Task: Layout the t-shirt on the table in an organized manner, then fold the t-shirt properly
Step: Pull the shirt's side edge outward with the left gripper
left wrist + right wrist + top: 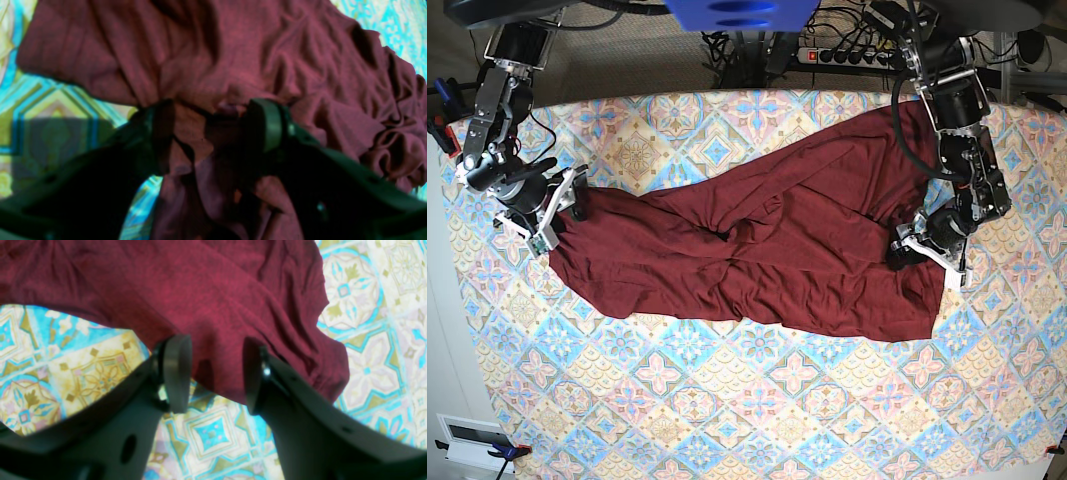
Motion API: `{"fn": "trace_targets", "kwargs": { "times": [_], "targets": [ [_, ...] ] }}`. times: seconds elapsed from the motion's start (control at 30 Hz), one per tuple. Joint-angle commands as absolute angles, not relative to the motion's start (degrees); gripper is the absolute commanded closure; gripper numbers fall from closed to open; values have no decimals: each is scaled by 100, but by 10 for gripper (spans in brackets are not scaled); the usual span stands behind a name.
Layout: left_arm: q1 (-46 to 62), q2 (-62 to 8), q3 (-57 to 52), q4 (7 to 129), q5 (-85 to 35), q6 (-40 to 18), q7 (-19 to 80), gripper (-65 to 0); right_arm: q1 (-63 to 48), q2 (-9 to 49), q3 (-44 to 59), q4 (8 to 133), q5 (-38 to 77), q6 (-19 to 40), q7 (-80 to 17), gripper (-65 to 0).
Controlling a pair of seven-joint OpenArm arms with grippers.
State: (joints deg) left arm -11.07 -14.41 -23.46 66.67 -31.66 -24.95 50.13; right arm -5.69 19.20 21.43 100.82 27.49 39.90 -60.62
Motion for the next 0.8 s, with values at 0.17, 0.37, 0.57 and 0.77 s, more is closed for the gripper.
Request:
{"fn": "trace_targets", "kwargs": {
  "times": [0.17,0.37,0.57,0.77],
  "targets": [
    [-1191,-1490,-2396,6756,-3187,-2492,5051,-355,-488,2018,2185,10193,2835,4000,-5965,-237],
    [-1095,-1525,-3213,6712,-3345,-2492,5156,-355,-488,2018,2185,10167,2835,4000,-5956,-237],
    [-1112,-1499,-2633,6299,-3345,-2492,4875,-352,-479,2009,2149,10141,2835,4000,-5974,-237],
    [-1156,-1534,-1851,6220,-3354,-2492,4620,-167,-479,2009,2149,10141,2835,4000,-5974,-237]
  ]
}}
